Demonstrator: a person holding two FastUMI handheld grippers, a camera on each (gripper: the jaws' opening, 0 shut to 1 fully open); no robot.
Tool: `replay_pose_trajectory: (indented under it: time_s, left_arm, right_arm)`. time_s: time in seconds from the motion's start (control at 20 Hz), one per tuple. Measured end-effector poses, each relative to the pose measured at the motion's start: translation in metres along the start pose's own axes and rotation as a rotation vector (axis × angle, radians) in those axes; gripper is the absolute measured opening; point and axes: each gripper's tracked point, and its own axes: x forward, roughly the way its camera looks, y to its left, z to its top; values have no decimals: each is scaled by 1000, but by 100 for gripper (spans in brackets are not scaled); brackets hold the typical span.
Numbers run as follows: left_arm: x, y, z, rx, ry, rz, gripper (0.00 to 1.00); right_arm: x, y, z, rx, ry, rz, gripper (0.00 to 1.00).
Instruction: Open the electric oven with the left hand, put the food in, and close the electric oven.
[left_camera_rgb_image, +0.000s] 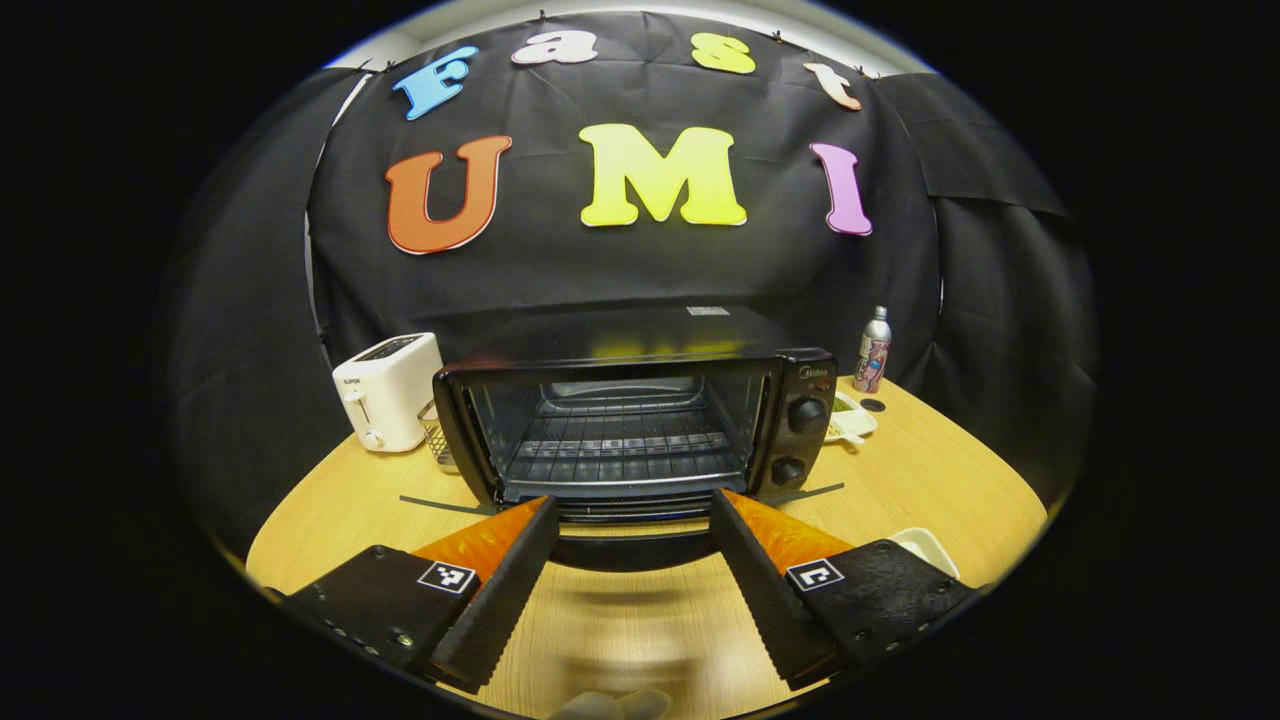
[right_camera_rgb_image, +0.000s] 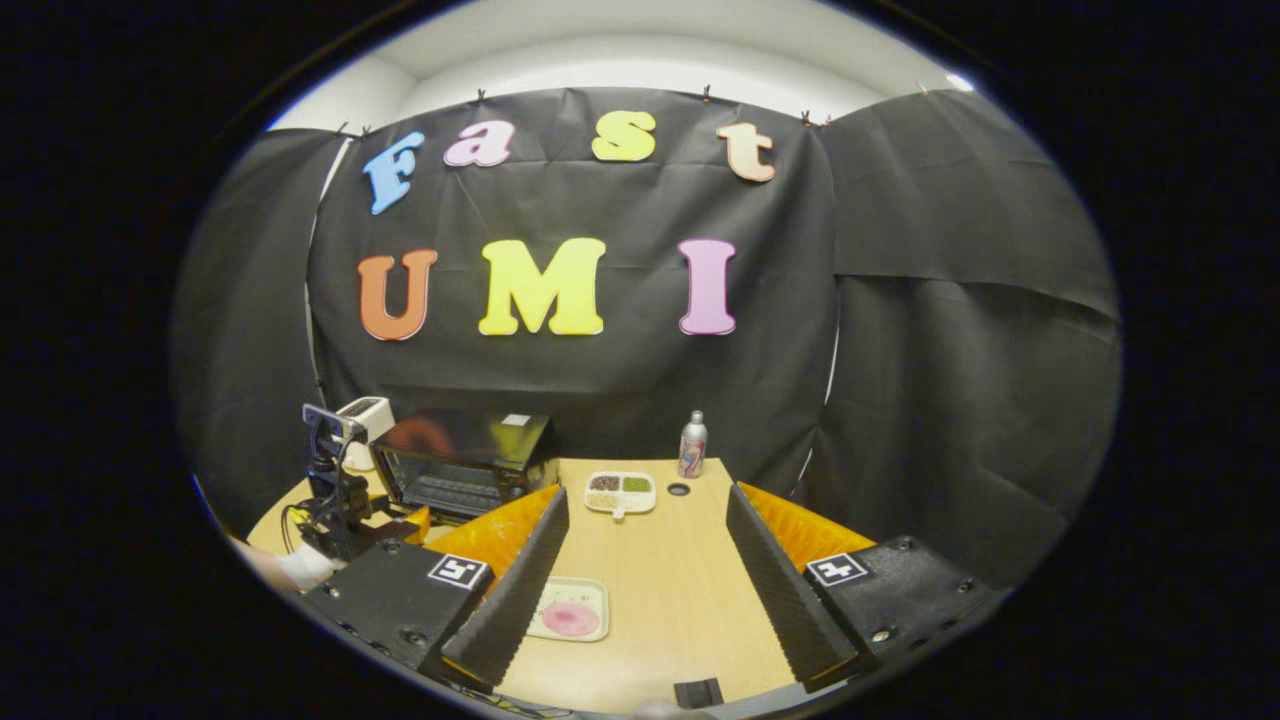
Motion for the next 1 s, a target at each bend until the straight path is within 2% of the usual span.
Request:
replay_pose_trajectory:
  time_s: [0.15,0.2,0.25,0.45,0.5,0.55,0.9,1.0]
  left_arm:
    - [-7,-2,-20,-6,36,-2,97]
    - [-9,-2,-28,-9,48,-2,97]
    - [-11,-3,-34,-9,62,-3,97]
    - [-14,-5,-56,-16,99,-2,97]
    - [-14,-5,-61,-10,110,-3,97]
    - [-14,-7,-69,-10,135,-4,97]
    - [-13,-9,-102,-33,216,-5,97]
    - [-9,-10,-110,-40,234,-6,98]
  right_arm:
    - [-8,1,-4,-7,4,-3,96]
    - [-10,0,-6,-11,3,-6,100]
    - [-13,0,-6,-12,6,-7,96]
    - [-17,-1,-16,-10,23,-13,96]
    - [-16,0,-21,-9,37,-13,100]
    - [-16,0,-25,-8,50,-12,96]
    - [-14,1,-41,-17,83,-21,96]
    - [-15,1,-45,-20,92,-26,100]
